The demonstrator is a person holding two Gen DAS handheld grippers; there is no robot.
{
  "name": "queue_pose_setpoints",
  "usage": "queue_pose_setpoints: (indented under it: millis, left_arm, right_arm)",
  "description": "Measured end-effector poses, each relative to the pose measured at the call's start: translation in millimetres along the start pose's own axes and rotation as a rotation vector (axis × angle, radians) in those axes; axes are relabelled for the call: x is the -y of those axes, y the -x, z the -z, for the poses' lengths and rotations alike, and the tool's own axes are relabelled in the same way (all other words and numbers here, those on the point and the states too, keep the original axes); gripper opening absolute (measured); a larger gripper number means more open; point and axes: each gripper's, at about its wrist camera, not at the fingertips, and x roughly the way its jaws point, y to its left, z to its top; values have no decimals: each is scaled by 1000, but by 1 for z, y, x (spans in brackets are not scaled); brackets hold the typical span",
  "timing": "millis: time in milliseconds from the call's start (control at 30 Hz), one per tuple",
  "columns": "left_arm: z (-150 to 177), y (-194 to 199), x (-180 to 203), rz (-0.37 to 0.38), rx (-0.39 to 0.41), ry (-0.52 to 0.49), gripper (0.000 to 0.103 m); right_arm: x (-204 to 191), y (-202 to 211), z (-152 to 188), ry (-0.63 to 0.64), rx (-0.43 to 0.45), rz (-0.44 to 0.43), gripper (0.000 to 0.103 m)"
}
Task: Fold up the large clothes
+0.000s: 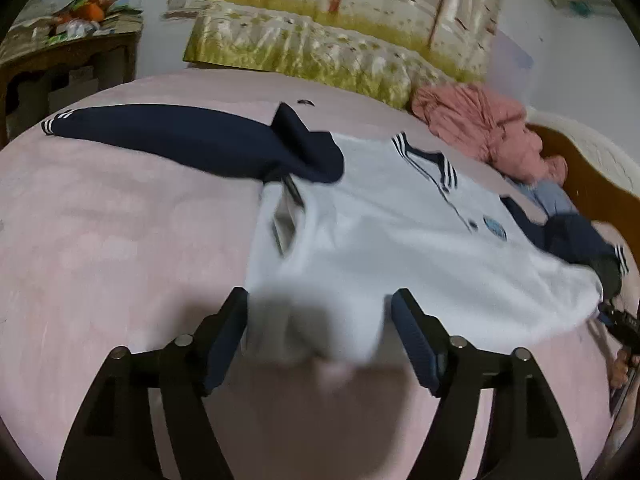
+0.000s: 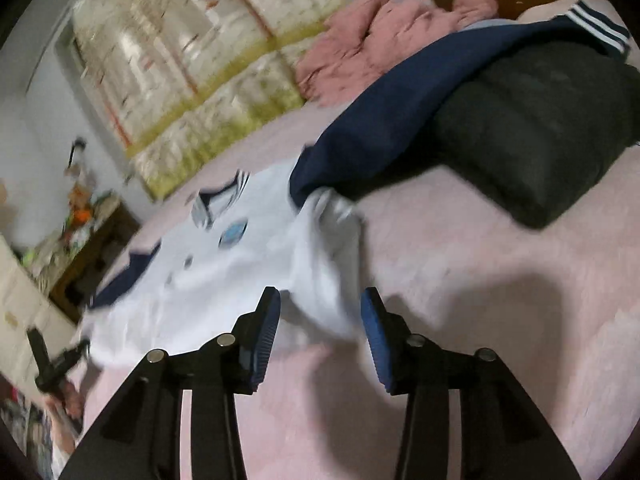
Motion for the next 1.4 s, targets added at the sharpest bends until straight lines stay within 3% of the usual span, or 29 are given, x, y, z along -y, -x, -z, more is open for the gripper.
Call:
queue_pose_setpoints:
  millis: [100,133,167,233,267,333,400,500,533,567,700,800,900,1033,1133,1233,1300,1367,1400]
  left_arm:
    - [3,-10,1,-60,-61,-5,75]
    - [3,-15,0,-72,-83,1,64]
    - [3,-19,-2,-85,-107,9,34]
    - [4,-24,0,-104,-118,1,21]
    - [4,-21,2,-109,-99,-14,16]
    - [6,-11,4,-129,-46,-25,16]
    - [7,-7,-2,-103,-31,2,16]
    - [7,-10,-12,-73,-48,53,17]
    - [7,-10,-12,-73,-49,54,19]
    - [7,-9,-10,-97,-45,44,26]
    - [10,-10,12,-216,-34,-65,32]
    - [11,-10,14,-227,-25,-83,33]
    - [10,-7,7,-205,-12,-55,33]
    - [13,7,14,-234,60,-83,31]
    - [17,20,29,-270,144,-149,32]
    - [20,34,32,-236,216,-165,32]
    - [22,48,30,-186,289,-153,38]
    - [26,64,27,-157,374,-140,57]
    - [28,70,27,-149,403,-138,58]
  right_arm:
    - [-3,-11,3,28,-61,124,29]
    - [-2,-15,1,24,-76,143,21]
    - [-2,-18,-2,24,-84,198,9]
    - [-15,-5,0,66,-19,346,7]
    - [-27,8,-1,120,64,368,6]
    - [-39,15,-5,177,110,405,6]
    - [-39,7,-11,207,85,434,6]
    - [-21,-5,-14,143,46,467,8]
    - [-12,-5,-14,97,57,574,8]
    - [-5,-1,-13,42,71,628,8]
    - [8,21,-13,-21,130,458,8]
    - [-2,29,-14,28,168,356,9]
    - [-13,19,-23,54,152,270,10]
    - [-28,4,-22,34,154,293,13]
    - [-63,5,3,120,186,321,13]
    - [-85,7,23,162,196,297,13]
    - [-92,2,29,201,187,355,14]
    - [-97,-5,31,233,167,396,18]
    - [-97,-8,31,237,155,398,19]
